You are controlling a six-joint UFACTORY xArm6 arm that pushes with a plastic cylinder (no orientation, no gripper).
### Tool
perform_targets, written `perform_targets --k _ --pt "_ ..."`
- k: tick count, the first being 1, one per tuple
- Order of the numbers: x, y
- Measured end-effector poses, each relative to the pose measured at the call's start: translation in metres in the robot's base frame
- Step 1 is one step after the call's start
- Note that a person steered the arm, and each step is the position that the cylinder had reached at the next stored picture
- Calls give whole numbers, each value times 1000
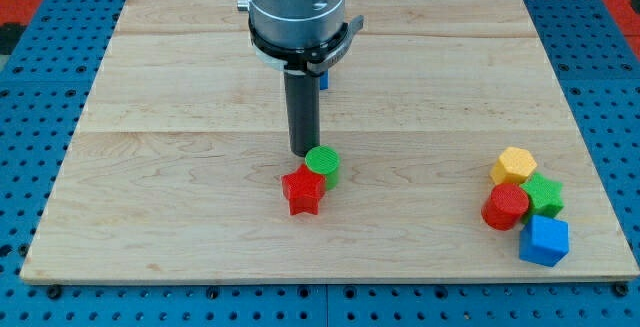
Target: Slide green circle and red star towards bottom center
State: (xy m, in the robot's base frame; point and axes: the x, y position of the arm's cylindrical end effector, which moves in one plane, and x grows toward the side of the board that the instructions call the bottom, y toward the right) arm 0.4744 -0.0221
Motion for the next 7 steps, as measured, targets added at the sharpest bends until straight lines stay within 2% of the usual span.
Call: perform_targets --k 1,2,3,4,5,7 --pt "4 -3" --pt "4 18" --pt "-11 50" --pt "-22 52" --pt "-17 82" --pt "-11 95"
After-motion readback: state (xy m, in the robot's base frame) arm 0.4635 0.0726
